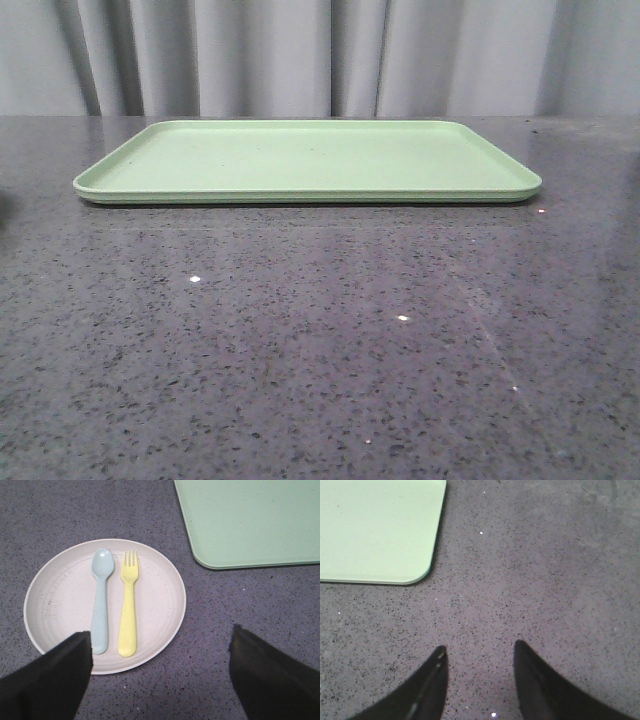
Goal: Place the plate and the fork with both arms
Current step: 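Position the left gripper at the white plate's rim and grasp it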
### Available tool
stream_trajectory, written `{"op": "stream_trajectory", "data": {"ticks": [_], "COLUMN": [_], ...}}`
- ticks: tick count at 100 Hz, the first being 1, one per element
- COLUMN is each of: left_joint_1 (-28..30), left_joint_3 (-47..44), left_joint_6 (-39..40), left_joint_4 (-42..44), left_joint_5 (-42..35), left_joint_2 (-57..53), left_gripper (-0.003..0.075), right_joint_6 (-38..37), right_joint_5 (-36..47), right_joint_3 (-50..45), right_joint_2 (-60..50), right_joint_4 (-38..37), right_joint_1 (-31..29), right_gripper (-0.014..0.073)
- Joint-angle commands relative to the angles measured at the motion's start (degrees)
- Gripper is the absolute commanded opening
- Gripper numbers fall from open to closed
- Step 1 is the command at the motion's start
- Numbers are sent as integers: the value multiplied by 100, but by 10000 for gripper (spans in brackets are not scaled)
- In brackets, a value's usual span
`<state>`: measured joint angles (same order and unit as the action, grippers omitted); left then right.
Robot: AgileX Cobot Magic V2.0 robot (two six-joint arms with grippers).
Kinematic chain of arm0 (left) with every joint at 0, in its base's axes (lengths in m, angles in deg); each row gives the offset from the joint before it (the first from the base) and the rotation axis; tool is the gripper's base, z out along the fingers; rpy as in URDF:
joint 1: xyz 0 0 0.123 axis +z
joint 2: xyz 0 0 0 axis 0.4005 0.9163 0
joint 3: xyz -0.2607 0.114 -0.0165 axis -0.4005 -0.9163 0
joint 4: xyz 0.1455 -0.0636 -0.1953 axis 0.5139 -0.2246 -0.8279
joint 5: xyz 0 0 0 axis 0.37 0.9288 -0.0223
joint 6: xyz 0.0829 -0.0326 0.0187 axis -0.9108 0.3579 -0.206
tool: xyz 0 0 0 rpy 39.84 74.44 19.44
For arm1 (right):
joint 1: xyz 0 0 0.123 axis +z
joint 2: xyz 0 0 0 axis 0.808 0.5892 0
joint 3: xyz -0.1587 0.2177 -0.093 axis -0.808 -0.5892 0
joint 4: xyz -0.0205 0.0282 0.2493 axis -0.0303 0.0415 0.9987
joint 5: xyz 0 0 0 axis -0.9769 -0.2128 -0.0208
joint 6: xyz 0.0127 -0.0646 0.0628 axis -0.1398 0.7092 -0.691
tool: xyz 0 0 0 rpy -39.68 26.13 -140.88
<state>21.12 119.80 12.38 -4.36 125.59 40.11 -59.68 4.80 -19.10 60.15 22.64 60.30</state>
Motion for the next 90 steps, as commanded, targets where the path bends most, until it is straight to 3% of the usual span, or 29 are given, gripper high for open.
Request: {"op": "stream_trajectory", "data": {"ticks": [1,32,49,59,90], "left_joint_1": [-46,-46,-46,-46,213], "left_joint_3": [201,201,201,201,201], "left_joint_6": [54,57,193,451,478], "left_joint_4": [-16,-112,615,1063,1331], "left_joint_5": [-433,-743,-1273,-1314,-1889], "left_joint_2": [77,77,192,485,1827], "left_gripper": [598,596,596,596,596], "right_joint_6": [25,25,25,25,25], "right_joint_5": [483,532,593,648,745], "right_joint_3": [201,201,201,201,201], "right_joint_2": [59,59,59,59,59], "right_joint_4": [-26,-26,-26,-26,-26], "right_joint_1": [14,14,14,14,14], "right_gripper": [468,474,474,474,474]}}
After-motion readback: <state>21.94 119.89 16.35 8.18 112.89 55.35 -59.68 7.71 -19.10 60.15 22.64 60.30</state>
